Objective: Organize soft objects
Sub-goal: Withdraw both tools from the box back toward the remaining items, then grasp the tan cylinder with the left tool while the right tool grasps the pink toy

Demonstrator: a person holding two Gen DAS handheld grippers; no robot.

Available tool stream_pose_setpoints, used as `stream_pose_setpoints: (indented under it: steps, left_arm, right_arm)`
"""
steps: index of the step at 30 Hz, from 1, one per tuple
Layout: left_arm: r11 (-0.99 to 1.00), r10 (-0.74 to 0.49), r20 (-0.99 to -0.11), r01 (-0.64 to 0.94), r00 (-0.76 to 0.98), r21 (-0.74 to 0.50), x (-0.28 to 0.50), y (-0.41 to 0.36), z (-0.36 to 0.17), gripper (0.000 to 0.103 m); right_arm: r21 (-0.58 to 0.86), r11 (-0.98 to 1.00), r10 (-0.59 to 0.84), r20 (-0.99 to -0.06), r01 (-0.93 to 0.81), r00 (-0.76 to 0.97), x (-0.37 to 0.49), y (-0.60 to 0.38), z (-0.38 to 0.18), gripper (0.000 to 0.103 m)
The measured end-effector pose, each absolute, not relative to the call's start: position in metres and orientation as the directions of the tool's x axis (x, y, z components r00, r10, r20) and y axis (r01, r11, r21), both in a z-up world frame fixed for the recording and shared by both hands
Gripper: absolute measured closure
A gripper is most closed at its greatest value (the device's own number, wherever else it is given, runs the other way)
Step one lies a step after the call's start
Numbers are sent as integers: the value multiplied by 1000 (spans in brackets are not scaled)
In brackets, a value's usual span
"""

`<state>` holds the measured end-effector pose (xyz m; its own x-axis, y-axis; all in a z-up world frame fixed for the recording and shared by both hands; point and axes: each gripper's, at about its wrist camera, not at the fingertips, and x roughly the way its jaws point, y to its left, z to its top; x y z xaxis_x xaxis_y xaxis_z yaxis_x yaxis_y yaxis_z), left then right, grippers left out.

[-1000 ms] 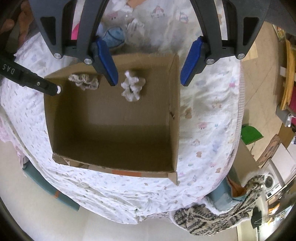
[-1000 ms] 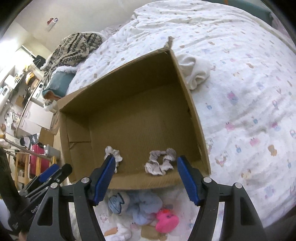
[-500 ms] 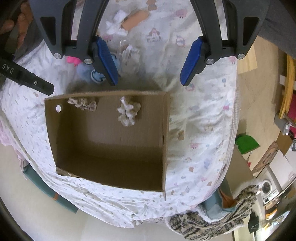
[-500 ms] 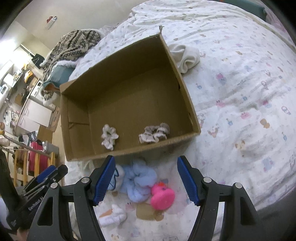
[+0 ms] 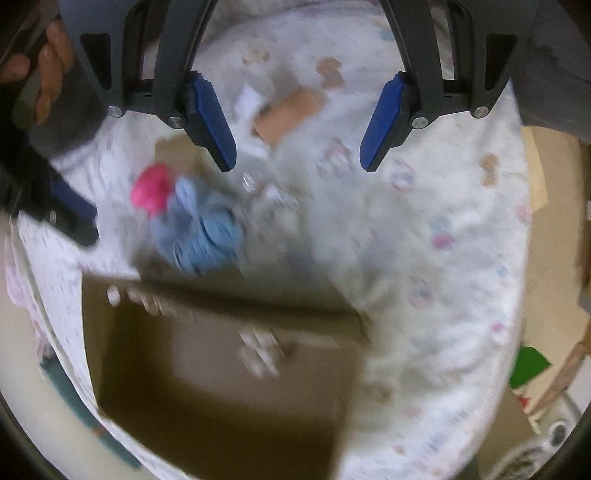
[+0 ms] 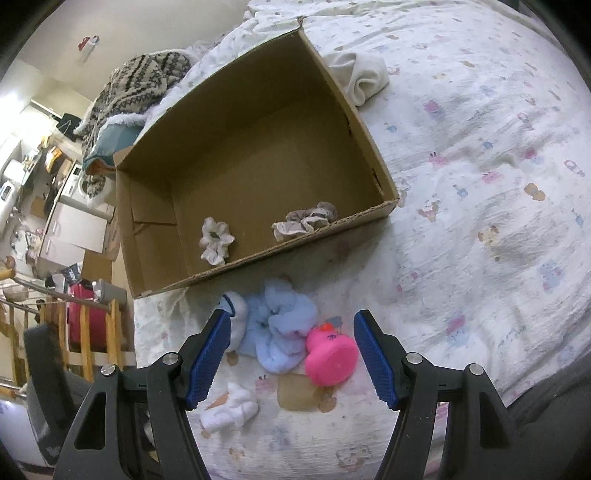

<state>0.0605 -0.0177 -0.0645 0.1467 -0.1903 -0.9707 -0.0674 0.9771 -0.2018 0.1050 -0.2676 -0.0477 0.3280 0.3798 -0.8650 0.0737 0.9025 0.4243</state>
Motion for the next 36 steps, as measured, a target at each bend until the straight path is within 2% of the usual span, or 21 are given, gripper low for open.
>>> stream_pose_setpoints:
  steps: [6, 11, 13, 20, 21, 25, 28, 31, 36]
  left_arm:
    - [984, -161, -981, -64, 110, -169, 48, -19, -75, 37]
    - [971, -170, -983, -156, 72, -179, 48, 3, -87, 63]
    - [968, -202, -979, -145, 25, -203, 47, -2, -96, 64]
    - [983, -181, -983, -15, -41, -180, 43, -38, -116, 65]
    - [985, -175, -983, -4, -48, -175, 42, -41, -119, 67]
    - [979, -201, -978, 19, -61, -202, 44, -46, -124, 89]
    - [978, -204, -977, 38, -60, -207, 41, -59, -128, 96]
    - [975, -219, -975, 25, -37, -220, 39, -53, -120, 98]
    - [970, -234, -970, -46, 65, -237, 42, -31, -94, 98]
  right_arm:
    - [416, 907, 377, -870, 64, 317, 105, -263, -51, 30]
    - [427, 901, 384, -869, 79, 312, 108, -265, -54, 30]
    - [430, 899, 387, -869, 85, 308, 109, -266, -55, 30]
    - [430, 899, 387, -871, 88, 302, 110, -266, -56, 30]
    - [427, 900, 384, -873, 90, 301, 110, -266, -56, 30]
    - [420, 900, 376, -883, 117, 280, 109, -271, -63, 30]
    - [426, 892, 385, -892, 153, 237, 109, -277, -75, 30]
    - [422, 888, 399, -904, 182, 153, 109, -276, -93, 30]
    - [386, 913, 380, -922, 131, 67, 108, -261, -109, 31]
